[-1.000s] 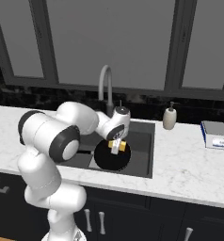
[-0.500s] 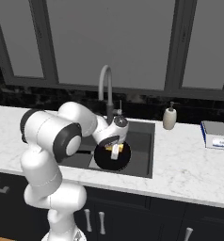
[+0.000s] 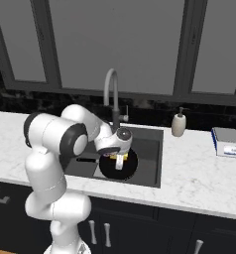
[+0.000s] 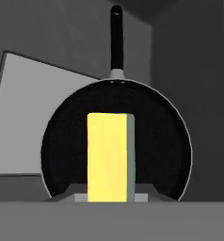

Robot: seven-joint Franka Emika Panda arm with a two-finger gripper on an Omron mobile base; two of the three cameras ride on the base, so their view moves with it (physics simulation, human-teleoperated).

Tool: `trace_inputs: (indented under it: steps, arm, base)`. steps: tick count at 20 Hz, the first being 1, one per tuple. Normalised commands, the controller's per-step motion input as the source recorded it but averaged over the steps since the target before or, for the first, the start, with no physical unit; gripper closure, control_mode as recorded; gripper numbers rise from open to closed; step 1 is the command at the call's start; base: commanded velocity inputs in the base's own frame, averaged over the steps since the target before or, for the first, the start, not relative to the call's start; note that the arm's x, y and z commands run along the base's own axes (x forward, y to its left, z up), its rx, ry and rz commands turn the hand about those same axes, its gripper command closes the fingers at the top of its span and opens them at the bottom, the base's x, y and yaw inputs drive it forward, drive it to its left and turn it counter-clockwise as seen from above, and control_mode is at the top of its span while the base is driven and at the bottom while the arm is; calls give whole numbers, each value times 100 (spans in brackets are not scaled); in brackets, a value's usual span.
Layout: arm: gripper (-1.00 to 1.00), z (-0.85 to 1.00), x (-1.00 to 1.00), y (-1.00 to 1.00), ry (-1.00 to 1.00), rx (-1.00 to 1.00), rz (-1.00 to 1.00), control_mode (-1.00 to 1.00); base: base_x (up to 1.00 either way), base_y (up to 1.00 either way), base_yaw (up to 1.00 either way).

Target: Pick the pan and sponge and place them into the sink. Then turn on the water.

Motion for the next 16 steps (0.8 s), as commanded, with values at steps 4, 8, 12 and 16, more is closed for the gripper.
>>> trace_inputs:
  steps: [4,8,12,16]
  arm:
    - [-100,0,18,0,0,0,3,-100]
    - [-100,-1,15,0,0,0,5,-100]
    - [-100,8,2,0,-2,2,6,-100]
    - [-100,55,-10,-1,-9,10,7,-100]
  base:
    - [0,0,0]
    - [0,0,0]
    - [0,0,0]
    - [0,0,0]
